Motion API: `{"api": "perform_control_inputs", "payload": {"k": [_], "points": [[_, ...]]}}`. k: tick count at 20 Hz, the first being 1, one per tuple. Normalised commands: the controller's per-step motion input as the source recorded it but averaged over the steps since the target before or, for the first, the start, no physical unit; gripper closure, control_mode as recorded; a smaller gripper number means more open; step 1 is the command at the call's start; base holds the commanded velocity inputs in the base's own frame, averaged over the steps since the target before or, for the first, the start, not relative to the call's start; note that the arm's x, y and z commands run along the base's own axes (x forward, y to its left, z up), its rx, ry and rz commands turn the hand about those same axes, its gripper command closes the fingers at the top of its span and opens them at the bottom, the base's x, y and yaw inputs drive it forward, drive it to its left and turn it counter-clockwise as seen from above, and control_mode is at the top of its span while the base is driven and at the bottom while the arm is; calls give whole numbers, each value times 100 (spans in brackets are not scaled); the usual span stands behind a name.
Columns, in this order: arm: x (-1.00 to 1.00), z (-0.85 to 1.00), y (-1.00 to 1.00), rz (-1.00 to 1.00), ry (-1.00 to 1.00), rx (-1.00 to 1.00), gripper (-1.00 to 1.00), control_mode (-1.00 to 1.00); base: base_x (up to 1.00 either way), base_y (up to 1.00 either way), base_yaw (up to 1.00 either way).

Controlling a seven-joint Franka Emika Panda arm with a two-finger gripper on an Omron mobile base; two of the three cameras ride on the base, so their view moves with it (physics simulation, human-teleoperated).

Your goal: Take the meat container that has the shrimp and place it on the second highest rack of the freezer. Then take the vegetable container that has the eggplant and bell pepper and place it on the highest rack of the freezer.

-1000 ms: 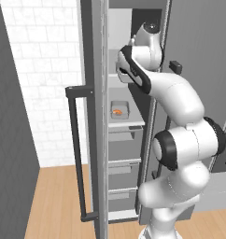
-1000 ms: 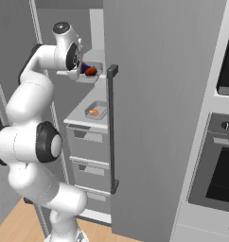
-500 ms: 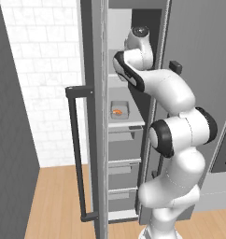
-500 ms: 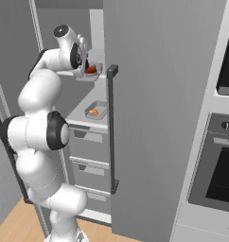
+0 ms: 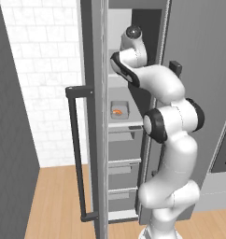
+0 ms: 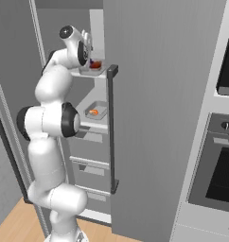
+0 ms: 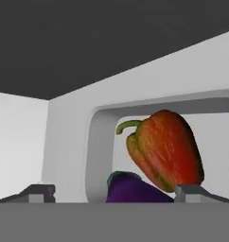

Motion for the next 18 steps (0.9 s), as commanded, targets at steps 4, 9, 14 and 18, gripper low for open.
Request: {"api": "perform_control_inputs", "payload": {"k": [4, 9, 14, 18], "points": [[49, -63, 0, -4, -14, -4, -100, -100, 0, 0, 0], [-94, -94, -10, -3, -1, -12, -100, -100, 0, 0, 0], [-52, 4, 0, 0, -18, 0, -100, -100, 0, 0, 0], [-8, 42, 2, 0, 0, 0, -100, -100, 0, 0, 0]]}}
